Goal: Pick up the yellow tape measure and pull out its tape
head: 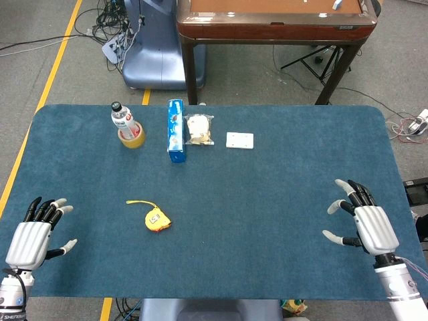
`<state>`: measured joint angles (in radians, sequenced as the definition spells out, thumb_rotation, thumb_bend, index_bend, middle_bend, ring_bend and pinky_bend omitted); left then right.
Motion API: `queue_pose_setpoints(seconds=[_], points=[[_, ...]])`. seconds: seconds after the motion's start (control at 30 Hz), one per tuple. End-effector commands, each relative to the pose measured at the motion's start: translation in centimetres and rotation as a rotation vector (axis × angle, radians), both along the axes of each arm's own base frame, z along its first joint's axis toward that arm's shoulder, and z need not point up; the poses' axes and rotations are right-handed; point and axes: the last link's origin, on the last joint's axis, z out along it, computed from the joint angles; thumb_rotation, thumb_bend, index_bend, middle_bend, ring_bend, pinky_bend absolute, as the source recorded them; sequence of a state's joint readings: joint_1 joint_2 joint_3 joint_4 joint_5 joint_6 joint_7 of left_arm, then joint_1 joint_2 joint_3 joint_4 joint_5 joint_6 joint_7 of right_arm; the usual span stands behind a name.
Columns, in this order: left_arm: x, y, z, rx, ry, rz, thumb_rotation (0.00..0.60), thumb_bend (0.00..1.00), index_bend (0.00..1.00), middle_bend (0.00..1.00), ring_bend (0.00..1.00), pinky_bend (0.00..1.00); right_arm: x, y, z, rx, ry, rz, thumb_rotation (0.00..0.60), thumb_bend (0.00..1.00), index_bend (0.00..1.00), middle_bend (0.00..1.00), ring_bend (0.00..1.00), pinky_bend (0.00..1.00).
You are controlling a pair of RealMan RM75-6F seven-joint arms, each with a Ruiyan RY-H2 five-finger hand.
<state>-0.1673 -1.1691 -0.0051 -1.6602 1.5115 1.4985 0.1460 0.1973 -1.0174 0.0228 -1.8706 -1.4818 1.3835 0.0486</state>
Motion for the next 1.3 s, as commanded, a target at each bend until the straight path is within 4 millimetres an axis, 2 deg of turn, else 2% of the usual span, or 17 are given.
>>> queue_pose_setpoints(seconds=[0.03, 0.2, 0.4, 0.63, 0.83, 1.1, 1.3], points=[[0.0, 0.1, -0.3, -0.012, -0.004, -0.009, 0.6, 0.15, 0.27, 0.19, 0.13, 0.02, 0.1, 0.1, 0.1, -0.007, -0.001, 0.003, 0.6, 0.2, 0.49, 0.11, 0.0, 0.0], [0.4, 0.9, -0.9, -0.051, 0.0, -0.046, 0.6, 0.15, 0.27, 0.19, 0.13, 0.02, 0.3, 0.1, 0.6, -0.024, -0.007, 0.005, 0.6, 0.2, 0.49, 0.11, 0.0, 0.0], [0.8, 3.9, -2.0, -0.147, 0.004, -0.134, 0.6, 0.15, 0.27, 0.19, 0.13, 0.02, 0.5, -0.8, 1.7, -0.058, -0.024, -0.002, 0.6, 0.2, 0.49, 0.11, 0.0, 0.0], [2.2, 7.7, -4.8, -0.336, 0.077, -0.239, 0.6, 0.15, 0.23, 0.18, 0.11, 0.02, 0.5, -1.4, 2.0, -0.058, -0.041, -0.03, 0.6, 0.2, 0.48, 0.11, 0.0, 0.0], [4.6, 10.0, -7.6, -0.436, 0.188, -0.346, 0.6, 0.15, 0.2, 0.16, 0.1, 0.02, 0.3, -1.3, 2.0, -0.048, -0.041, -0.046, 0.6, 0.2, 0.48, 0.11, 0.0, 0.0], [6.7, 12.0, -10.6, -0.525, 0.219, -0.416, 0.6, 0.15, 0.2, 0.16, 0.08, 0.02, 0.0, -0.9, 2.3, -0.058, -0.037, -0.065, 0.6, 0.2, 0.48, 0.11, 0.0, 0.0], [7.4, 13.0, -12.2, -0.564, 0.25, -0.444, 0.6, 0.15, 0.2, 0.16, 0.07, 0.02, -0.1, -0.7, 2.4, -0.061, -0.033, -0.074, 0.6, 0.2, 0.48, 0.11, 0.0, 0.0]])
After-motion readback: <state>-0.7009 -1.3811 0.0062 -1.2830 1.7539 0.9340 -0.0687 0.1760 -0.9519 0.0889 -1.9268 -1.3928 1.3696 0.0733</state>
